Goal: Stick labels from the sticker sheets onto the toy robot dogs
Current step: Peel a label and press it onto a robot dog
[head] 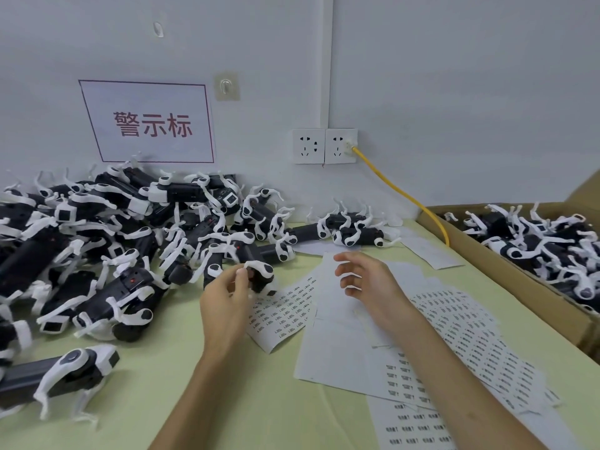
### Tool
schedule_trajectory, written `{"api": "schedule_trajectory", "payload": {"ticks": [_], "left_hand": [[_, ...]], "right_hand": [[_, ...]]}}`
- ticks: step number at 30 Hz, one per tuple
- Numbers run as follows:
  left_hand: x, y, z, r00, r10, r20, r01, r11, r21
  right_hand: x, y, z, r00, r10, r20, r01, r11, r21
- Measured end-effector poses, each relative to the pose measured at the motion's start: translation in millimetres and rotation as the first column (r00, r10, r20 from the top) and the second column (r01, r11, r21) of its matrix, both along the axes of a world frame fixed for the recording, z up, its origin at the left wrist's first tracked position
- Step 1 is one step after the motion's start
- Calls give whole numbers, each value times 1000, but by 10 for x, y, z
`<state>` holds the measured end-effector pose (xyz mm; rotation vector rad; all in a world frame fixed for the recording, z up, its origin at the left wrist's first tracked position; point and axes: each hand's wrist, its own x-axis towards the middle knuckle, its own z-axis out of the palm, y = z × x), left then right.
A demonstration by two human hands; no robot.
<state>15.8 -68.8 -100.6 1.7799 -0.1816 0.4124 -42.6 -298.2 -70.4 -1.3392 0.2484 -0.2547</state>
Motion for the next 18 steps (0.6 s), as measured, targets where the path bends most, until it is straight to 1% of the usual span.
{"api": "schedule_trajectory", "payload": {"ticks": [3, 5, 7, 9, 11, 14, 16, 18], "left_hand": [[-44, -39, 32, 988, -147, -38, 138, 977, -164], [-71, -72, 56, 961, -263, -81, 230, 930, -286], [-78, -89, 76, 926, -353, -136, 267, 865, -424], [-58, -100, 100, 878, -436, -198, 257, 779, -572], [-43, -86, 134, 825, -514, -235, 234, 689, -685], [-38, -34, 164, 742, -620, -256, 210, 577, -789], [-46, 4, 164, 687, -678, -260, 188, 512, -838], [-61, 9, 157, 634, -714, -299, 139, 485, -863]], "right_hand": [[-3, -2, 6, 1000, 8, -6, -8, 1000, -6], [-15, 4, 7, 1000, 4, -7, -4, 1000, -25], [-23, 26, 5, 1000, -29, 3, 29, 995, -91], [-31, 56, 10, 997, -68, 36, 74, 974, -215], [-44, 96, 18, 994, -48, 94, 75, 947, -311], [-84, 145, 15, 980, 92, 175, -11, 910, -415], [-100, 184, 10, 963, 186, 196, -84, 895, -438], [-97, 225, -2, 951, 238, 198, -130, 887, -442]]}}
